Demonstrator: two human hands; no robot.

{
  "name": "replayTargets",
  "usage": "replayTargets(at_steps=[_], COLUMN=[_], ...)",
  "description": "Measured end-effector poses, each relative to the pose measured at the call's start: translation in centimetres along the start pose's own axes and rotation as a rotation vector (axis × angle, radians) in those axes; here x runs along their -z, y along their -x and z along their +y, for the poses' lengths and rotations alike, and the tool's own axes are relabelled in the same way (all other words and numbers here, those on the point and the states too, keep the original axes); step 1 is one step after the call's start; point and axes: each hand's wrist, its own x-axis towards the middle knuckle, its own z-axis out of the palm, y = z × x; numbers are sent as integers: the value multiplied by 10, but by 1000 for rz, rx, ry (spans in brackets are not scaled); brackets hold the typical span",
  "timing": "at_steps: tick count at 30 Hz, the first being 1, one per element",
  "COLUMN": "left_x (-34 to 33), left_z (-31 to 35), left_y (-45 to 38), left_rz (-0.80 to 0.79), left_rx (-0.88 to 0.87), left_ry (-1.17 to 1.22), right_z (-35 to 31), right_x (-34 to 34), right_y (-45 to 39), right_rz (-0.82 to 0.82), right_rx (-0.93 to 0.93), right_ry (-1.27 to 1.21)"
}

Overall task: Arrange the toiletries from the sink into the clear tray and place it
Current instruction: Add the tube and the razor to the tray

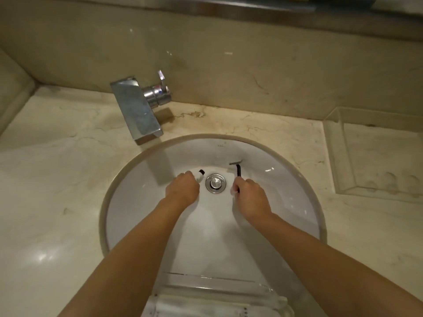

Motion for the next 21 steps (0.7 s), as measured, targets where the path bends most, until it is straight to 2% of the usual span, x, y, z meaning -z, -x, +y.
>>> replayTargets(at_steps=[3,5,9,13,17,21], left_x=[17,32,57,77,97,108], left_z=[-2,3,9,12,16,12], left_y=[13,29,65,104,142,171], left_rz=[-75,-145,-291,-427,-515,-506], left_rx=[39,62,257,329,325,319], left_ry=[252,524,960,1282,1424,1525], right_z=[-8,-18,-39,-57,-69,-79], right_x=[11,21,43,60,78,103], right_y=[12,21,40,68,98,128], right_rz=[3,-10,-69,-142,94,264], right_rx=[-73,-151,-263,-307,-316,-289], right_ry=[-170,-326,-596,-736,-747,-789])
